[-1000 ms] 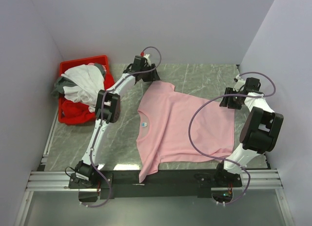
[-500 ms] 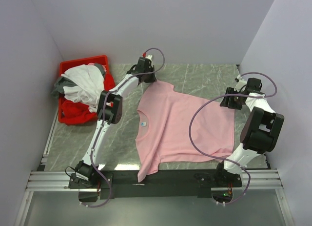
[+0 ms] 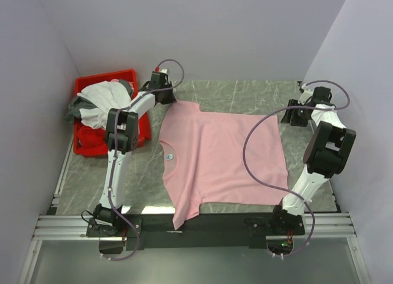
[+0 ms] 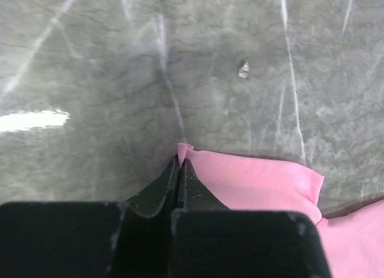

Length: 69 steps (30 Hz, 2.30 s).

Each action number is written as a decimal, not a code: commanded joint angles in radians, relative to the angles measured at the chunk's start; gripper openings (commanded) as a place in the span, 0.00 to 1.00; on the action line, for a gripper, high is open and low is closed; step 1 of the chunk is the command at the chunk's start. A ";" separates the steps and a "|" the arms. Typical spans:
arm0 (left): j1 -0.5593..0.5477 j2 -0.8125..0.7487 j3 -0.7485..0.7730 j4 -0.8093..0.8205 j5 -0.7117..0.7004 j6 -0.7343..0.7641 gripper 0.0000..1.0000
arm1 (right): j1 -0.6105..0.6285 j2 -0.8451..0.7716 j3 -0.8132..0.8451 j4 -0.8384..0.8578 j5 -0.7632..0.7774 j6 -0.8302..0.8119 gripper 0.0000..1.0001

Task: Fold and stack the t-shirts
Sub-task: Flatten the tshirt out

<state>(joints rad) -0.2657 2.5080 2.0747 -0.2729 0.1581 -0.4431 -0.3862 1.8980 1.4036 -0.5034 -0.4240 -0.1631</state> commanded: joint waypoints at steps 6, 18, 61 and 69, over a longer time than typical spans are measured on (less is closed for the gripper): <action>0.003 -0.015 0.033 -0.034 0.018 -0.002 0.00 | 0.010 0.220 0.282 -0.118 -0.041 0.039 0.59; 0.010 -0.015 0.025 -0.031 0.049 -0.009 0.00 | 0.058 0.403 0.492 -0.185 -0.068 0.057 0.59; 0.072 -0.228 -0.122 0.029 0.061 -0.022 0.00 | 0.064 -0.029 0.085 0.103 -0.194 0.037 0.00; 0.083 -0.314 -0.200 0.051 0.054 -0.019 0.01 | 0.063 -0.192 0.028 0.120 -0.187 0.008 0.00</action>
<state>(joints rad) -0.1871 2.2673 1.8908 -0.2703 0.2230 -0.4728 -0.3229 1.7500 1.4471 -0.4339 -0.6209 -0.1287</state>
